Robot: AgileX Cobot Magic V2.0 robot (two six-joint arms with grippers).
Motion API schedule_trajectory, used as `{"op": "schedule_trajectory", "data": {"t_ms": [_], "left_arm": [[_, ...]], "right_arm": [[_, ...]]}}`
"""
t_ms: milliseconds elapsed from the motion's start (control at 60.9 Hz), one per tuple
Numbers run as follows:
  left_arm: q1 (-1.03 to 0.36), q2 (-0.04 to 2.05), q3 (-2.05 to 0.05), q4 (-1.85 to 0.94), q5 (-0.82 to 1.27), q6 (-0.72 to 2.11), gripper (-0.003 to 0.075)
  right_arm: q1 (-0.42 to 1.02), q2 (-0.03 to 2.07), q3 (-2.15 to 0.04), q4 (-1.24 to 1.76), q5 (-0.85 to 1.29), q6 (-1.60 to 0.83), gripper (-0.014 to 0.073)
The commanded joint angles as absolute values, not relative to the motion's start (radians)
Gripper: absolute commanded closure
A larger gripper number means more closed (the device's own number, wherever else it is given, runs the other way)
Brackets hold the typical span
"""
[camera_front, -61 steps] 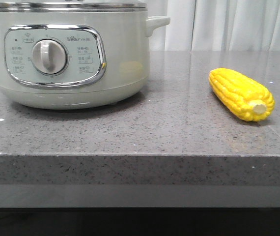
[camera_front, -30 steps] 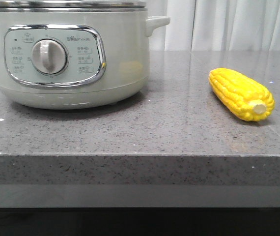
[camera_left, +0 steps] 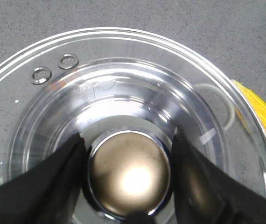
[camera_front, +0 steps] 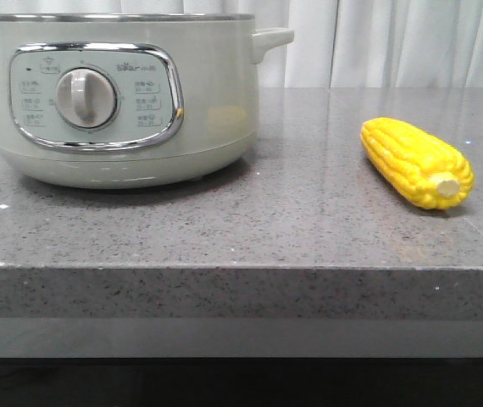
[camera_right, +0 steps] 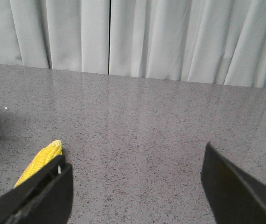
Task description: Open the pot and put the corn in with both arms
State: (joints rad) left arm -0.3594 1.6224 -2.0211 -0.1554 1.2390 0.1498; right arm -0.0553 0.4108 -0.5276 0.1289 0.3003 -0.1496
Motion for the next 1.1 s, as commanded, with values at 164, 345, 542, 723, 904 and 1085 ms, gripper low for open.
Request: {"op": "schedule_trajectory", "data": {"t_ms": [164, 345, 542, 723, 904, 1085], "left_arm": [[-0.367, 1.314, -1.766, -0.177, 1.059, 0.155, 0.0511], [-0.367, 1.112, -1.499, -0.177, 1.046, 0.155, 0.0511], [-0.367, 0.884, -1.241, -0.177, 1.016, 0.155, 0.0511], [-0.367, 0.675, -1.050, -0.177, 0.987, 0.155, 0.0511], [-0.367, 0.507, -0.893, -0.177, 0.981, 0.135, 0.0511], [-0.367, 0.399, -0.811, -0.177, 0.946, 0.129, 0.0511]], "right_arm": [[-0.054, 0.424, -0.560, 0.122, 0.230, -0.150, 0.0012], [-0.054, 0.424, -0.560, 0.122, 0.230, -0.150, 0.0012], [-0.054, 0.424, -0.560, 0.122, 0.230, -0.150, 0.0012], [-0.054, 0.450, -0.560, 0.125, 0.231, -0.150, 0.0012], [-0.052, 0.540, -0.563, 0.199, 0.234, -0.150, 0.0012], [-0.031, 0.722, -0.617, 0.267, 0.281, -0.150, 0.0012]]}}
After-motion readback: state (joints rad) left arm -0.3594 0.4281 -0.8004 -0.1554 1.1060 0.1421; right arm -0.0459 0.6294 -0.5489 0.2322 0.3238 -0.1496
